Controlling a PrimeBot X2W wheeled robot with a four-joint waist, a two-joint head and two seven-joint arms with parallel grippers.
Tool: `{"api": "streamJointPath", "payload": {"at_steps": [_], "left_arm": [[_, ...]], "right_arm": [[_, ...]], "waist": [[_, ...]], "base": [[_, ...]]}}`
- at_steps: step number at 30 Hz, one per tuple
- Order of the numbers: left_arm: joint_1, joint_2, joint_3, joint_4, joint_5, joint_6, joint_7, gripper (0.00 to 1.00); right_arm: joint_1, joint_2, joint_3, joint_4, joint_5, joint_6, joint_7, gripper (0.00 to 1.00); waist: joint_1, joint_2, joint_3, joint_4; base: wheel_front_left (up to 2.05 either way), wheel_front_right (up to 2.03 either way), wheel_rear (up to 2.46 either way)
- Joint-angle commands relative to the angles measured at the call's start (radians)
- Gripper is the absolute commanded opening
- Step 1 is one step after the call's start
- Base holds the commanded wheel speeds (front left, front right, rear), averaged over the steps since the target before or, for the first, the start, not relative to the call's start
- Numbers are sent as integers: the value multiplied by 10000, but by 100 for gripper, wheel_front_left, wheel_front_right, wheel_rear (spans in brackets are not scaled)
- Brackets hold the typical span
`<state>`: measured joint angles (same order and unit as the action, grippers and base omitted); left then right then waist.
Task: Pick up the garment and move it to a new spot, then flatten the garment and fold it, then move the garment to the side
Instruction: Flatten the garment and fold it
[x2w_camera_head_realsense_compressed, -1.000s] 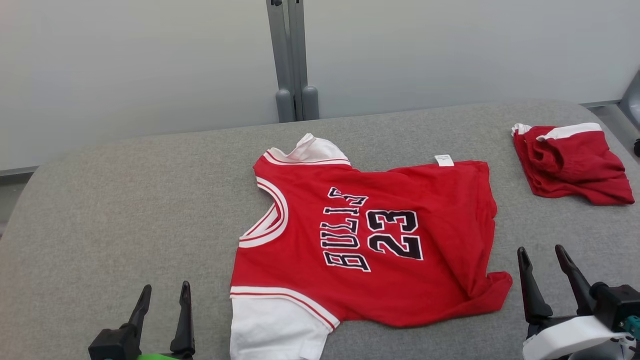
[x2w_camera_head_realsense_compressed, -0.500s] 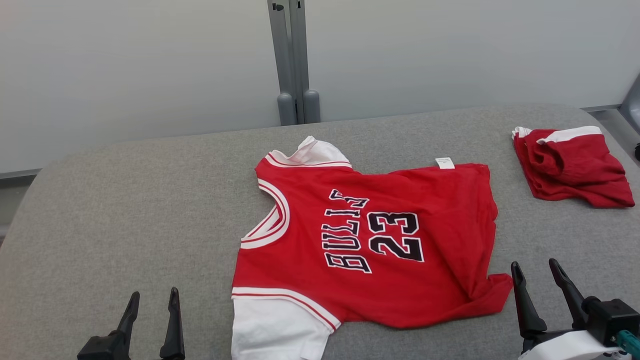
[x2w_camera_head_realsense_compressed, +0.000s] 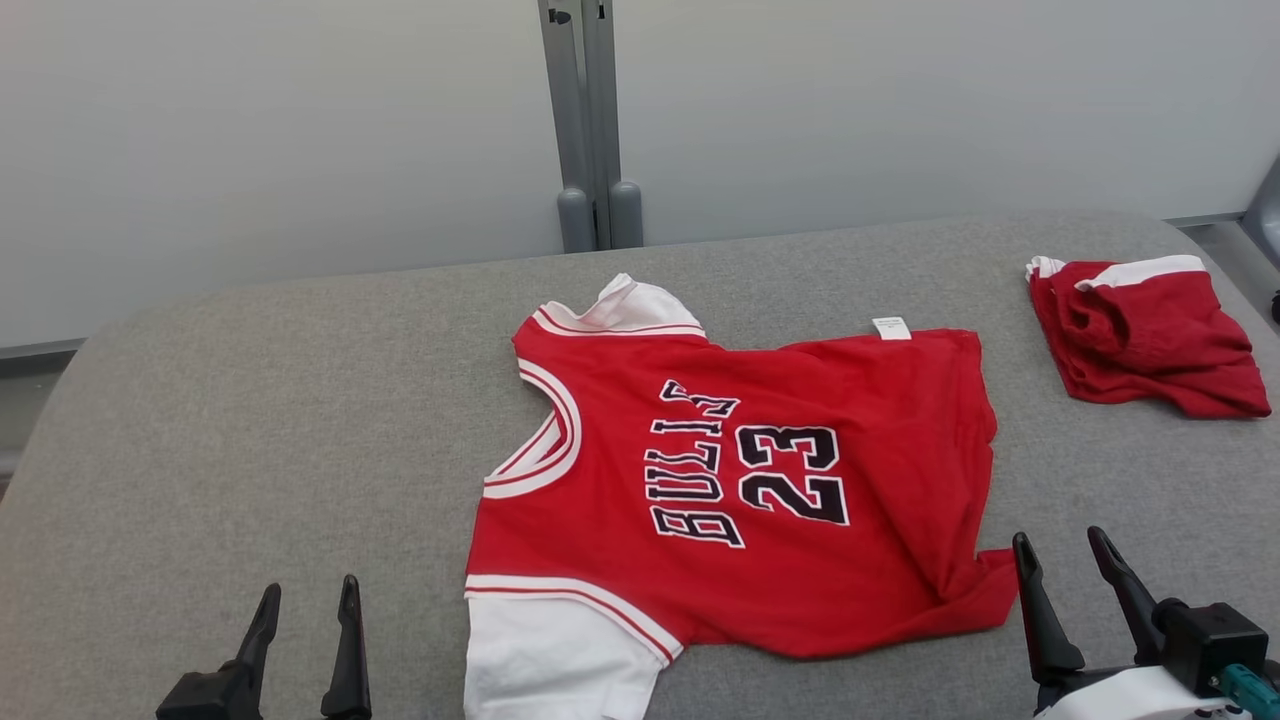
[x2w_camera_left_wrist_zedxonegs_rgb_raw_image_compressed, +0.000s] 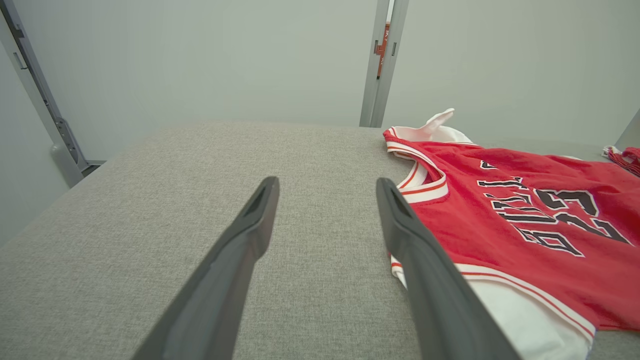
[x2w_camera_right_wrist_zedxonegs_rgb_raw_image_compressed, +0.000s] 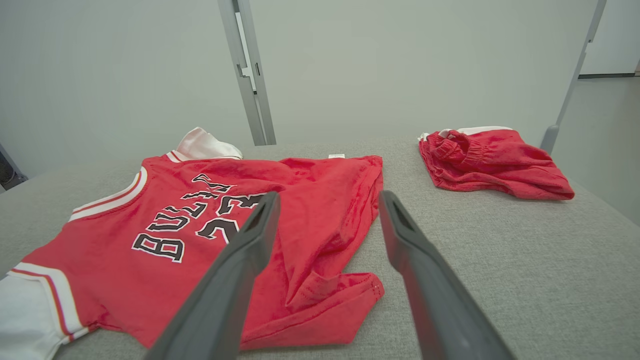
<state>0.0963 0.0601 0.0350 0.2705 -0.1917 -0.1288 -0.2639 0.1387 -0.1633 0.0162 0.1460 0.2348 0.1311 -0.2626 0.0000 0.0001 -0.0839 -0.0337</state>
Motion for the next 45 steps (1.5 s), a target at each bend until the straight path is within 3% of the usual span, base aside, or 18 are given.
{"api": "streamJointPath", "payload": {"at_steps": [1,8,16,31,38,45], "left_arm": [[110,25,3,-3,22,-33,0,100],[143,21,-194,150,-27,-33,0,100],[192,-2,-1341,1022,-217,-34,2,100],[-534,-18,-2612,2803,-766,-33,0,100],[-853,15,-3049,3123,-903,-33,0,100],[-971,-15,-3241,3402,-1014,-33,0,100]], "right_arm": [[-29,16,18,41,-3,-6,-29,100],[-155,66,-60,194,26,-6,-29,100],[-834,-69,-458,1419,-200,-6,-27,100],[-2895,-184,-355,5735,135,-6,-27,100],[-3176,-80,4,5600,614,-6,-29,100],[-3561,21,212,6652,678,-6,-29,100]], "waist": [[0,-1,-6,-6],[0,-1,47,-6],[0,-1,260,-18],[0,-1,871,99],[0,-1,1020,232],[0,-1,1047,229]], "base": [[0,0,0],[0,0,0],[0,0,0],[0,0,0],[0,0,0],[0,0,0]]}}
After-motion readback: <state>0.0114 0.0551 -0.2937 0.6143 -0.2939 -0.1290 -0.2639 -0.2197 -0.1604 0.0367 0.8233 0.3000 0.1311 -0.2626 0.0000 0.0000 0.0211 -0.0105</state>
